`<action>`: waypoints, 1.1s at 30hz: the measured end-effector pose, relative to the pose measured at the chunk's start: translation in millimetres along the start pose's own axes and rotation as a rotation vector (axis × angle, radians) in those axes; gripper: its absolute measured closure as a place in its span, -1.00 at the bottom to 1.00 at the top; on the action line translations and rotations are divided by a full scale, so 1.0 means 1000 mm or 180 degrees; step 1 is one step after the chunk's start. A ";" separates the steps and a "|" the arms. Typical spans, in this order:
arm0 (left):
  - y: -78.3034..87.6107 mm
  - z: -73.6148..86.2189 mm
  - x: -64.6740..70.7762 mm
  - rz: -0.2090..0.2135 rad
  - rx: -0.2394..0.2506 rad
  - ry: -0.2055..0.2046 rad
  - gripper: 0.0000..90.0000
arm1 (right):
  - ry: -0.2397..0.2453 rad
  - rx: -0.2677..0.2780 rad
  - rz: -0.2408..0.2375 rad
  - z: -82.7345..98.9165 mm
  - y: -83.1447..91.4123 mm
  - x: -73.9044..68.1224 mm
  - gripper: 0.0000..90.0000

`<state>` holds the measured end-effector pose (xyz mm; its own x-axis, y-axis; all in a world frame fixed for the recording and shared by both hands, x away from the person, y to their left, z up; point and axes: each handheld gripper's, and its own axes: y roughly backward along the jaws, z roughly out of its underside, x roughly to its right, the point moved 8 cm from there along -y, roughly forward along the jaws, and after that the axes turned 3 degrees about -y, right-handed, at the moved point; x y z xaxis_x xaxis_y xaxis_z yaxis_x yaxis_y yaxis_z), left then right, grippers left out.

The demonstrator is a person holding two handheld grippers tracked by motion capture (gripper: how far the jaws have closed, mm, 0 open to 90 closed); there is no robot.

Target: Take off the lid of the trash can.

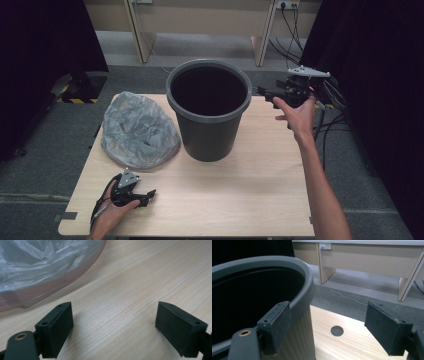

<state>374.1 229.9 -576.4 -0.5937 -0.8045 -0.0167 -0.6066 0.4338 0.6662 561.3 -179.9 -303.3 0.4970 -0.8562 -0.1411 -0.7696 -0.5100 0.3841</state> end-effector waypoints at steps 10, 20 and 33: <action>0.000 0.000 0.000 0.0000 -0.0001 0.0001 -0.70 | 0.0062 -0.0203 -0.0010 -0.024 -0.032 -0.021 -0.37; 0.000 0.000 0.000 0.0009 0.0000 -0.0002 -0.70 | 0.0230 -0.0631 0.0119 -0.020 -0.062 -0.024 0.03; 0.001 0.001 0.000 0.0018 0.0000 -0.0009 -0.70 | 0.0358 -0.0854 0.0258 -0.025 -0.070 -0.032 0.65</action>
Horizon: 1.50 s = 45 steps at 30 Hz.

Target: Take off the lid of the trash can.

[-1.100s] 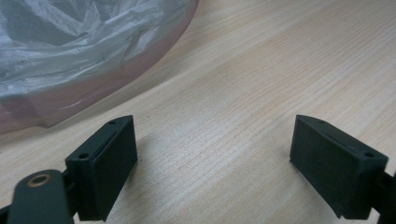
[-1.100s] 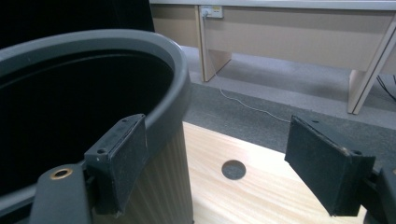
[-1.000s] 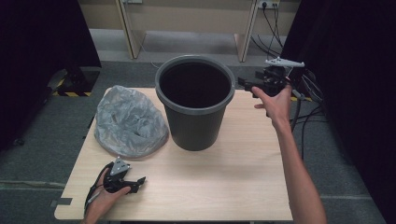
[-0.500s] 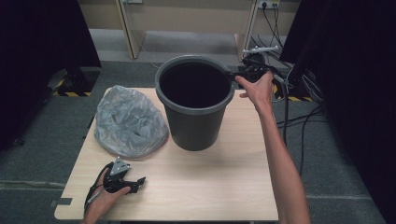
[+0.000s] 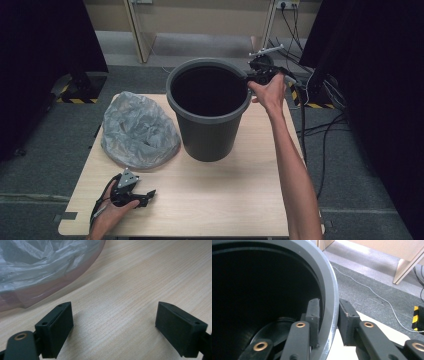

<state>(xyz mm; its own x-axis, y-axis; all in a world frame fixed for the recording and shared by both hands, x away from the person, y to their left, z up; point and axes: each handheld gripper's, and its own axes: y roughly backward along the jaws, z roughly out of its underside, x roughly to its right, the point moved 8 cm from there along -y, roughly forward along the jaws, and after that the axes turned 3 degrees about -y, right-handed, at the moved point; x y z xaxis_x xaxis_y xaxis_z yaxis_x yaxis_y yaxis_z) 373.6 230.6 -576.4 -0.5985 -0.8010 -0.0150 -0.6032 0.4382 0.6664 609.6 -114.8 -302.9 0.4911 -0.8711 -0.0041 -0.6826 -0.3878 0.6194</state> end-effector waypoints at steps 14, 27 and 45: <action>0.002 0.001 -0.001 0.0007 -0.0002 -0.0001 -0.70 | -0.0229 0.0344 -0.0005 -0.040 0.033 0.006 0.75; 0.001 0.001 -0.002 -0.0009 0.0002 0.0010 -0.70 | -0.0500 0.0475 0.0034 -0.017 0.072 0.063 0.75; 0.002 0.001 -0.002 -0.0025 -0.0006 0.0016 -0.70 | -0.1057 0.0606 0.0402 0.057 0.130 0.170 0.75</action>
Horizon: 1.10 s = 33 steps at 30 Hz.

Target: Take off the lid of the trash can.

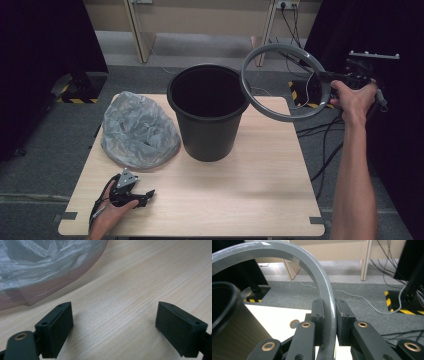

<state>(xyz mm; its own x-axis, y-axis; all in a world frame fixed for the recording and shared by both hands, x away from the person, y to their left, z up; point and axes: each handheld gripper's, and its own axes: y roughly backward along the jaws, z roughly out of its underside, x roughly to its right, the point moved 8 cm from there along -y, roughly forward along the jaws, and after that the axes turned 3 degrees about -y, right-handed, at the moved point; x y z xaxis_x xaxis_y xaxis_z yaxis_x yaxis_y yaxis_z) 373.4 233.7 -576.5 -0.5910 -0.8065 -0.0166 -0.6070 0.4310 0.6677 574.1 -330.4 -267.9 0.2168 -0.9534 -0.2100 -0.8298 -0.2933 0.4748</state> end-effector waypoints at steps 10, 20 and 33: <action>0.000 0.000 0.000 -0.0006 -0.0004 -0.0001 -0.70 | -0.0134 -0.0184 0.0285 0.048 -0.003 0.055 0.75; 0.000 0.000 0.000 -0.0010 0.0004 0.0008 -0.70 | -0.0119 -0.0569 0.0437 0.120 -0.048 0.074 0.75; 0.000 0.000 -0.001 -0.0017 0.0001 0.0012 -0.70 | -0.0143 -0.0880 0.0556 0.203 -0.103 0.079 0.75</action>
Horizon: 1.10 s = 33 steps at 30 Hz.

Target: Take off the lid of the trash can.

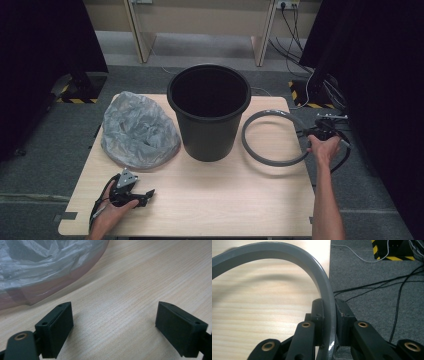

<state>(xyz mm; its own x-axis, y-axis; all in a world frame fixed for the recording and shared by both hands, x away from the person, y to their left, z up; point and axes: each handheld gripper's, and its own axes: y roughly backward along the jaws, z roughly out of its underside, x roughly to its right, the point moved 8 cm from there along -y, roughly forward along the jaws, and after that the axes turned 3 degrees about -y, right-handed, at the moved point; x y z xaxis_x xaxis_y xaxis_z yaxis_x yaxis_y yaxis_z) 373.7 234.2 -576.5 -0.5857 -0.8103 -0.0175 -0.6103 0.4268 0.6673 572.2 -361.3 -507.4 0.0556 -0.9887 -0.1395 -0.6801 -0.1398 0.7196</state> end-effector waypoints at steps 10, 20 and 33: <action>0.000 0.000 0.000 -0.0003 -0.0003 0.0001 -0.70 | -0.0031 -0.0107 0.0100 0.031 -0.031 -0.001 0.74; 0.000 0.000 0.000 -0.0003 -0.0002 0.0003 -0.70 | -0.0012 0.0002 0.0133 0.032 -0.035 -0.002 0.47; 0.000 0.000 0.000 -0.0005 -0.0003 0.0002 -0.70 | 0.0004 0.0580 -0.0489 0.026 0.014 -0.050 -0.41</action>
<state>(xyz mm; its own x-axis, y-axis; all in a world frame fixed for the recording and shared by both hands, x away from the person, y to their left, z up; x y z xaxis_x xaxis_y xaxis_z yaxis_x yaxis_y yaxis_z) 373.8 234.4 -576.5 -0.5845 -0.8112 -0.0179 -0.6108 0.4252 0.6679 540.9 -311.9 -507.7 0.1694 -0.9567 -0.2369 -0.7843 -0.2764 0.5554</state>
